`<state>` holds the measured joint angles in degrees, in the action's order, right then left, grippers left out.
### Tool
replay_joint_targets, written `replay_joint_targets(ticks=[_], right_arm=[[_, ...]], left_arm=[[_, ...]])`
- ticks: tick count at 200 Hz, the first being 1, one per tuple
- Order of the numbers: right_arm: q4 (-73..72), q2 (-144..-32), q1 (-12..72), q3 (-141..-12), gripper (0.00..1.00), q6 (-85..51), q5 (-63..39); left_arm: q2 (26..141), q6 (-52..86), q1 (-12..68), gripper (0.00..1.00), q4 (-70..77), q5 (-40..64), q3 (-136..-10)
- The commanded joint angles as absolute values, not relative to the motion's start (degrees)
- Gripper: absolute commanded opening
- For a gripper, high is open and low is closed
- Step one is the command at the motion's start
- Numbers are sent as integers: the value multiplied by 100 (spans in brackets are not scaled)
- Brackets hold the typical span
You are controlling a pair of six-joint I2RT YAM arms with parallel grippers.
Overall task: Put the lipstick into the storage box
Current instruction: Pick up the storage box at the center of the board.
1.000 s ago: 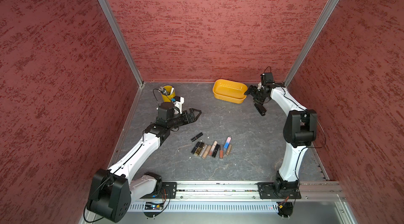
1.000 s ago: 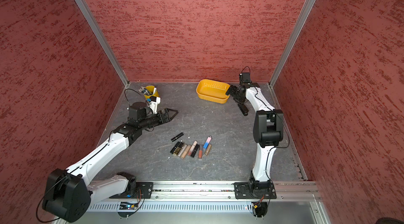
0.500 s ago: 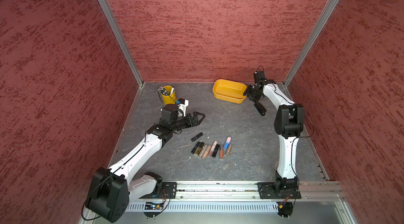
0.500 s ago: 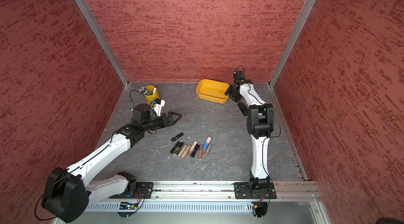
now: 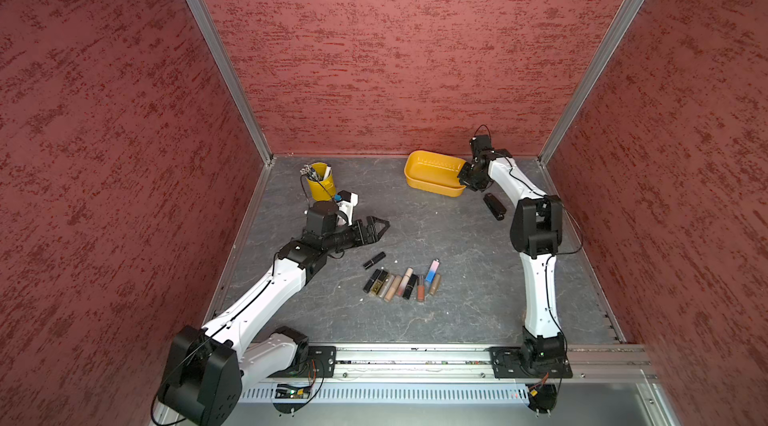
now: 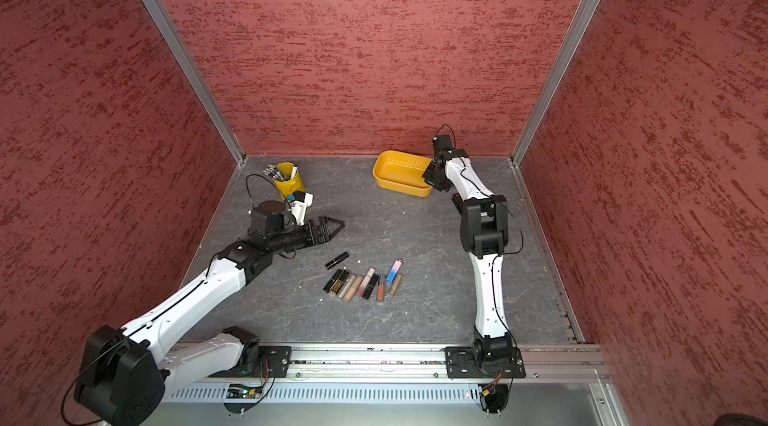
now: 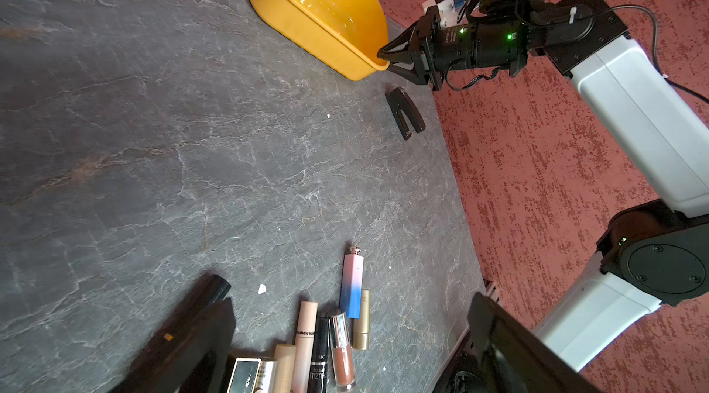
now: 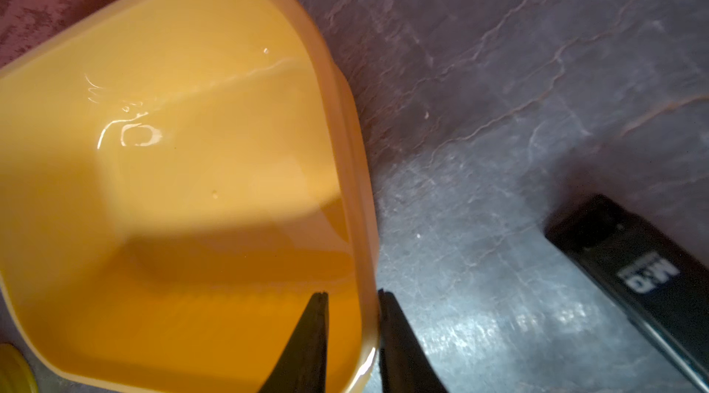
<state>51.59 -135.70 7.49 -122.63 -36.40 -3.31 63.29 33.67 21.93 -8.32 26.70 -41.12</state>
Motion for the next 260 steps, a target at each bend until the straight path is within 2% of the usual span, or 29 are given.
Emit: replay_joint_targets(ticks=[1,63,113,197,260], right_arm=[[5360,-13622,773,-12425,21,-3540,-54],[5423,-13506,775,-12393,7,-3478,-24],[5214,-12852,797,-11900,0,-3568,-270],[4558,-10675,1093,-9603,0,-3983,-506],[3696,-9571,1816,-7963,0,-4701,-744]], left_arm=[[6216,3278,2232,100,-888,2617,-4034],[6110,3278,2232,100,-929,2605,-3970],[6063,3295,2236,100,-912,2546,-3938],[5951,3559,2348,100,-714,1906,-3771],[5893,3567,2667,99,-765,1624,-3659]])
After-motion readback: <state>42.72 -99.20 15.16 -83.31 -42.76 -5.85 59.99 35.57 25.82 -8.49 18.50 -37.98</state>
